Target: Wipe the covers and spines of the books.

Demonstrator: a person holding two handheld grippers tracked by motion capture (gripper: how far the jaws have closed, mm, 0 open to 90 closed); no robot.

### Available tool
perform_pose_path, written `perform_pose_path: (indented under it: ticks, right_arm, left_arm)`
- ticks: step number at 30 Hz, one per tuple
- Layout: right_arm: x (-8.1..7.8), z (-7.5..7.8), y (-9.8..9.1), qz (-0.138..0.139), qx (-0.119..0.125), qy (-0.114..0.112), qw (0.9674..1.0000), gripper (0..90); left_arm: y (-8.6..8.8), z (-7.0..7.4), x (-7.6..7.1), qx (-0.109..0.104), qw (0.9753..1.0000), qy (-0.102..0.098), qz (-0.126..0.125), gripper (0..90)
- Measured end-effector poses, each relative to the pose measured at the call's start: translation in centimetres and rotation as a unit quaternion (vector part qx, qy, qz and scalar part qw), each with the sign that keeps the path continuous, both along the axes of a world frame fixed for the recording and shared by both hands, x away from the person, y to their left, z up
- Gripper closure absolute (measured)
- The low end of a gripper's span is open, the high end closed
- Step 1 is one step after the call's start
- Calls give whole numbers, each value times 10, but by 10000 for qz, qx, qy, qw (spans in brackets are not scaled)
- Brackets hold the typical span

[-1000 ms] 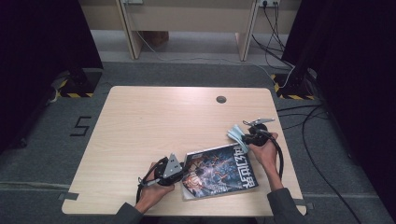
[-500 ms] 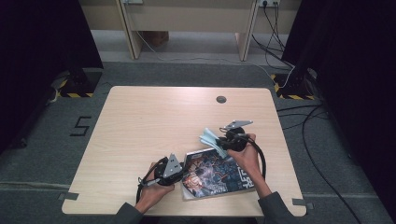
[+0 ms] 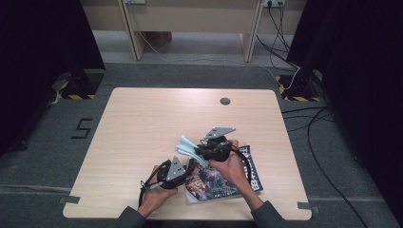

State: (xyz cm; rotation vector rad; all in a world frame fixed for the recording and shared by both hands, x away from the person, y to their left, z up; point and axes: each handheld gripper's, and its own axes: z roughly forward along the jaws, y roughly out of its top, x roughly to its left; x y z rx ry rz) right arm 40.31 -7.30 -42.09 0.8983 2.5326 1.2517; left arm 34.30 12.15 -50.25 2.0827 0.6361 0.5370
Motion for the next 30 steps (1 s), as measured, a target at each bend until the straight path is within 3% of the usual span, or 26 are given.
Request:
perform_pose_path:
  ticks: [7, 13, 23, 30]
  right_arm:
    - [-9, 3, 13, 138, 135, -61, 9998, 817]
    - [-6, 2, 9, 148, 93, -64, 9998, 816]
    - [12, -11, -31, -335, 2, 157, 9993, 816]
    - [30, -22, -66, -858, -124, 369, 9955, 816]
  left_arm:
    - [0, 0, 0, 30, 10000, -12, -2, 791]
    - [0, 0, 0, 22, 10000, -21, -22, 791]
    - [0, 0, 0, 60, 10000, -46, -38, 794]
    - [0, 1, 0, 48, 10000, -48, -38, 792]
